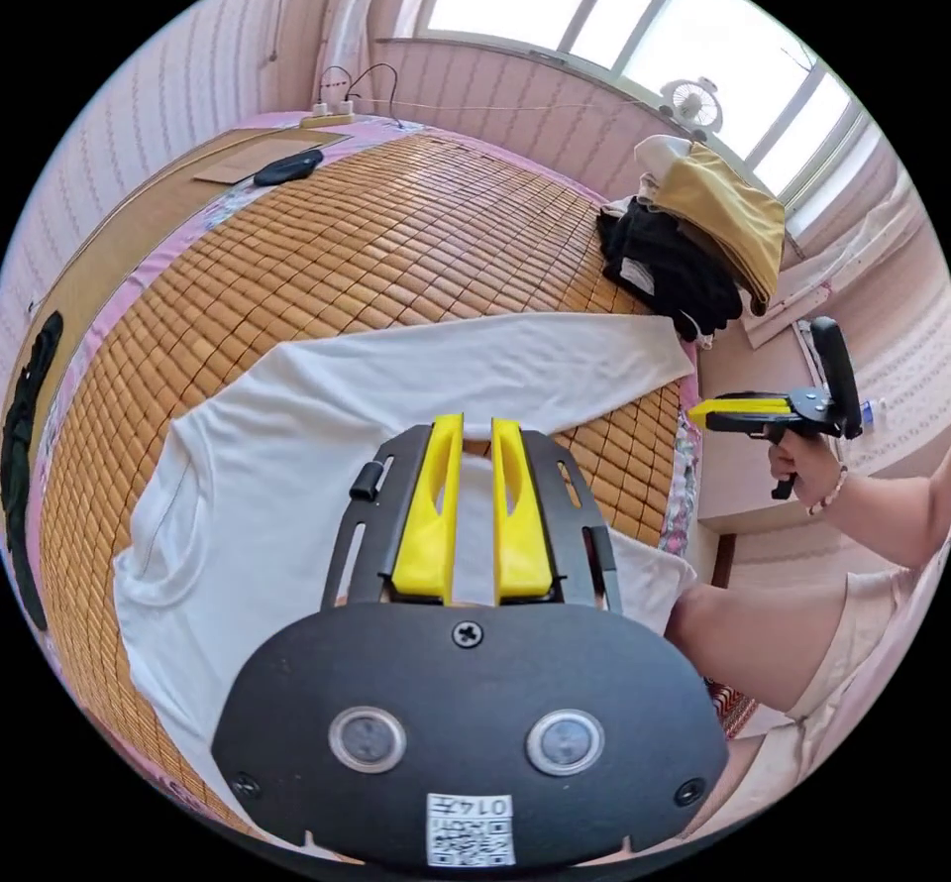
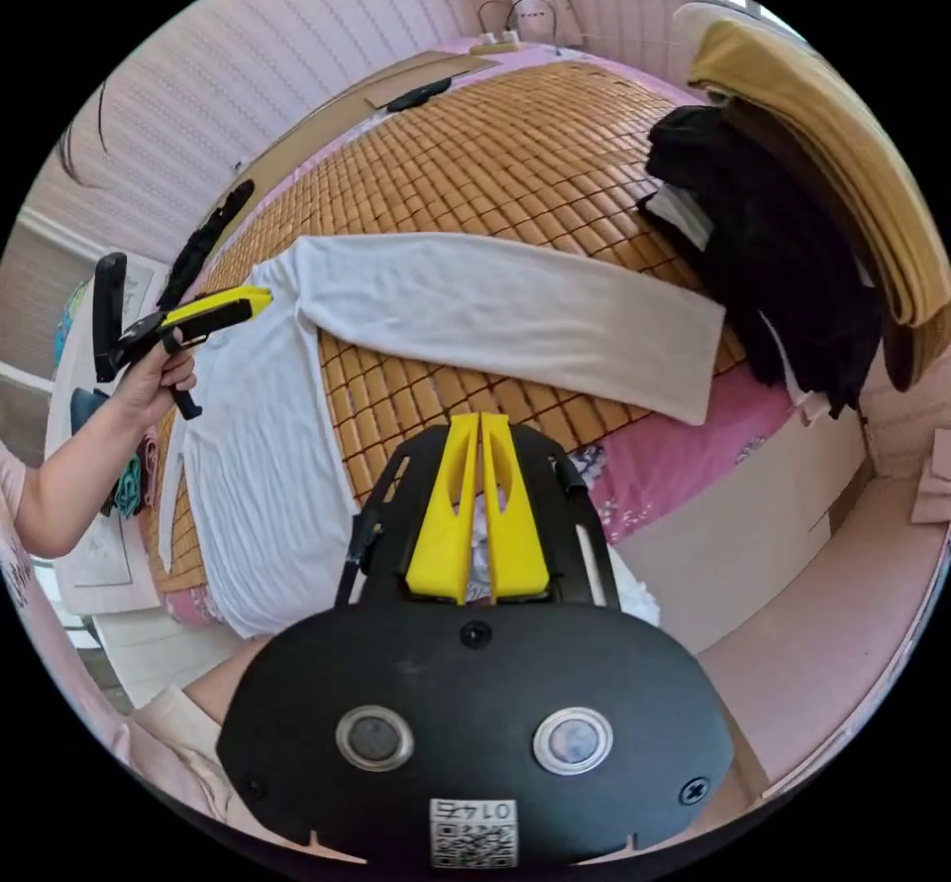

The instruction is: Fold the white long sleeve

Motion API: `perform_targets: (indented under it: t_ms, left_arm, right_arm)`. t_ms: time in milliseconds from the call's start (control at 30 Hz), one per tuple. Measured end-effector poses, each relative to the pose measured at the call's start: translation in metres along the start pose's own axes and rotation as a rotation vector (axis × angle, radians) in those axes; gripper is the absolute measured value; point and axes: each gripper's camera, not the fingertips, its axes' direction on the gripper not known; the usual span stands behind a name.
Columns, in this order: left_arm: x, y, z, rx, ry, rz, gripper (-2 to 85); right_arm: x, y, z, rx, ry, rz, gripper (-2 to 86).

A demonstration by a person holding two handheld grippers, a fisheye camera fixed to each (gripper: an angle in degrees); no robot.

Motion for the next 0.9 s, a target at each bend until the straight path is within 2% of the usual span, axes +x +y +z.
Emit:
perform_targets:
  t_ms: [133, 200, 433, 467, 500, 633, 733, 900]
  left_arm:
    - [0.013, -0.050, 0.058, 0.011, -0.041, 0.089, 8.6]
    - [0.024, -0.073, 0.090, -0.008, -0.057, 0.142, 8.9]
    - [0.040, -0.097, 0.162, -0.121, -0.081, 0.157, 9.0]
    - [0.041, -0.094, 0.176, -0.166, -0.111, 0.155, 7.6]
    - [0.042, -0.089, 0.178, -0.105, -0.102, 0.154, 6.0]
    - [0.043, -0.082, 0.190, -0.086, -0.067, 0.145, 0.4]
    - [0.037, -0.079, 0.194, -0.076, -0.074, 0.095, -0.7]
    - [0.027, -0.056, 0.145, 0.128, -0.110, 0.069, -1.0]
  right_arm:
    - [0.052, -0.001, 0.002, 0.126, 0.092, 0.047, 7.9]
    - [0.076, -0.002, 0.011, 0.181, 0.203, 0.110, 8.8]
    - [0.117, -0.005, 0.063, 0.169, 0.302, 0.268, 7.8]
    - [0.114, -0.003, 0.065, 0.178, 0.314, 0.223, 4.7]
    - [0.112, -0.002, 0.070, 0.154, 0.309, 0.186, 2.7]
    - [0.111, 0.003, 0.076, 0.110, 0.331, 0.075, 0.8]
    - [0.113, 0.008, 0.063, 0.143, 0.180, -0.007, 0.2]
    - [0.094, 0.016, 0.014, 0.234, -0.384, -0.232, 0.0]
